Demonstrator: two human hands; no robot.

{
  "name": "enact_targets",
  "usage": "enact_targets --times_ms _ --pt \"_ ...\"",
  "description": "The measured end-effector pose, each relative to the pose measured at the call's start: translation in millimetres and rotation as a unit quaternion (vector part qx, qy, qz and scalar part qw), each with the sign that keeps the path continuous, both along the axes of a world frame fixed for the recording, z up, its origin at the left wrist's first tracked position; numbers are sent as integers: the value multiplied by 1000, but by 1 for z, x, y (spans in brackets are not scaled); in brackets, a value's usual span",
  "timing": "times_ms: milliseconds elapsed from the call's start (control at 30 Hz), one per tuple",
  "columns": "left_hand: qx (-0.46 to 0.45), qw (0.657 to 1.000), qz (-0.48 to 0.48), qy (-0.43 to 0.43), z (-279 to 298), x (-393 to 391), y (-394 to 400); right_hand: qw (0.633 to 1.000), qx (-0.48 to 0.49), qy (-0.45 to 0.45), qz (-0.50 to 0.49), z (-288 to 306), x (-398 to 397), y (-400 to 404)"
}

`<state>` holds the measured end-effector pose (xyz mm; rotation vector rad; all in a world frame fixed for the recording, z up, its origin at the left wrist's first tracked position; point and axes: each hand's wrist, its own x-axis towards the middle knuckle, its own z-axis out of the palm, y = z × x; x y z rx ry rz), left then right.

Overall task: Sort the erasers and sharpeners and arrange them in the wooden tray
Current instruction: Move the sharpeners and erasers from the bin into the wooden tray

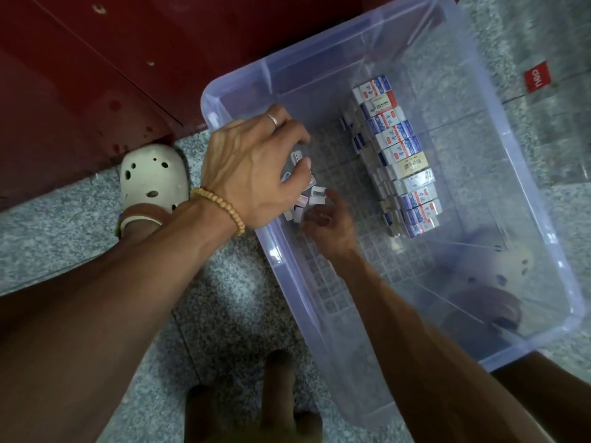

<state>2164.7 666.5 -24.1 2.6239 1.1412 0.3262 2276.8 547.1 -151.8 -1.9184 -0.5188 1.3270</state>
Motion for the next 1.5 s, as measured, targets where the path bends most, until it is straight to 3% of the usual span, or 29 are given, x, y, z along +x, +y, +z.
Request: enact_targets --times_ms 67,167,300,567,867,1067,1133,1333,1500 --pt "-1 1000 8 4 0 0 -1 988 44 -138 53 -7 0 -6" --pt "-10 1000 16 8 0 2 -2 911 38 -367 186 -33 5 -12" --pt "-11 1000 26 10 2 3 -3 863 77 -408 287 -61 9 4" --pt "-4 1000 27 -6 1 5 -3 768 236 -493 334 -91 18 38" --pt "-11 1000 27 2 1 5 -3 757 224 -515 334 -83 30 48" --pt "-6 1000 23 -3 3 5 -2 715 241 -563 338 -88 29 53" --pt "-6 1000 20 -4 3 4 -2 723 227 -561 334 -87 32 58" --pt "-9 1000 25 13 2 4 -2 803 192 -493 275 -77 40 57" --pt "-10 1000 20 5 1 4 -1 755 169 -561 295 -83 47 30"
